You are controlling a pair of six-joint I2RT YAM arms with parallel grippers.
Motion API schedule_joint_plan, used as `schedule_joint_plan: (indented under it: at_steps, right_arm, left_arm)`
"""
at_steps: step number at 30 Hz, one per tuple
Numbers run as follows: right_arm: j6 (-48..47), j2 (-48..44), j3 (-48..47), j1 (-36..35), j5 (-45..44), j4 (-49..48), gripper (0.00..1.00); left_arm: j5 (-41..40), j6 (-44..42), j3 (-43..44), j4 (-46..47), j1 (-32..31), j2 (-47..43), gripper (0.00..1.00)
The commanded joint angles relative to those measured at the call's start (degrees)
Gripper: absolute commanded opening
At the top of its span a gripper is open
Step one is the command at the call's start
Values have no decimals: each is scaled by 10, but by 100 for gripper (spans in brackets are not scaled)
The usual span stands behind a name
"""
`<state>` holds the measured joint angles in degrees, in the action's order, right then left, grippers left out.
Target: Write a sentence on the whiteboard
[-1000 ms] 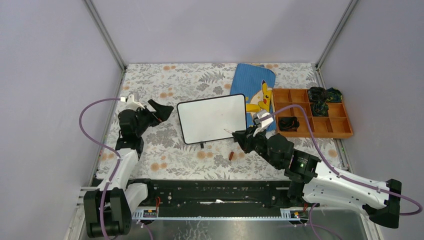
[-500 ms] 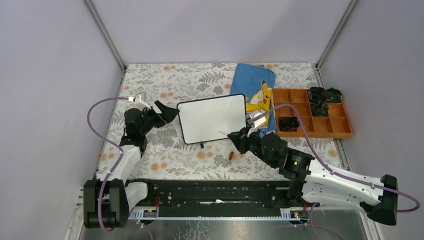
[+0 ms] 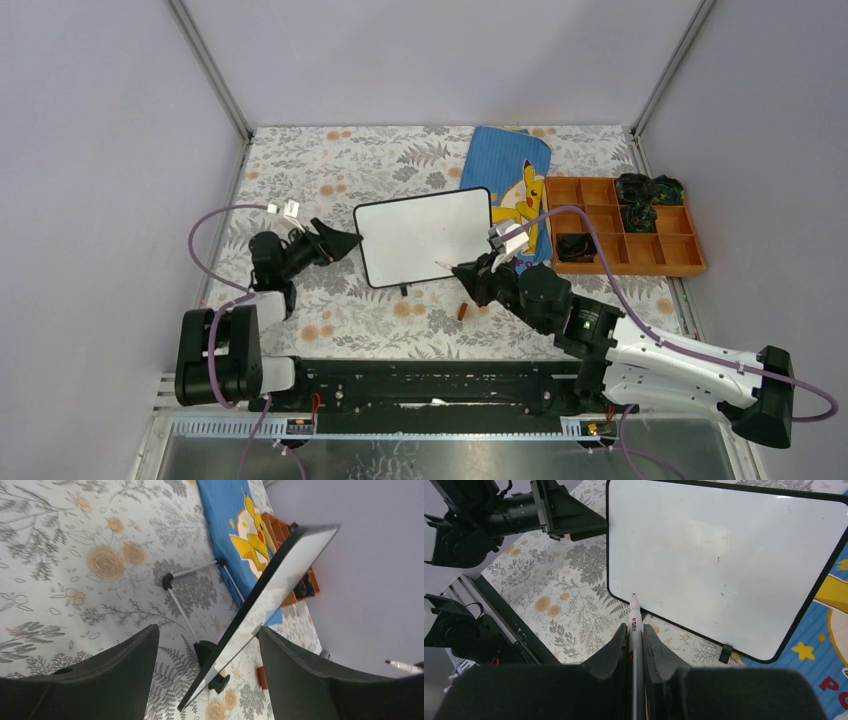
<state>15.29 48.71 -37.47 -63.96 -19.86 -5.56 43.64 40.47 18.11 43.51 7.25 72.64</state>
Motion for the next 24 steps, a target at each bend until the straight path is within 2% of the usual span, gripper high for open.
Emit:
schedule_joint_plan:
  at_steps: [1,5,11,24]
  right_arm:
    - [4,-5,-30,3,4,-33,0]
    - [1,-10,-31,2,-1,-29,0]
    - [1,-11,-31,3,-7,-27,0]
    - [21,51,-53,3,33,-60,0]
  left_arm:
    - [82,57,-23,223,6,55,78]
    - [97,70,-24,283,5,103,76]
    - [115,130,-24,419,-3,175,71]
    - [111,109,-27,419,-23,212,64]
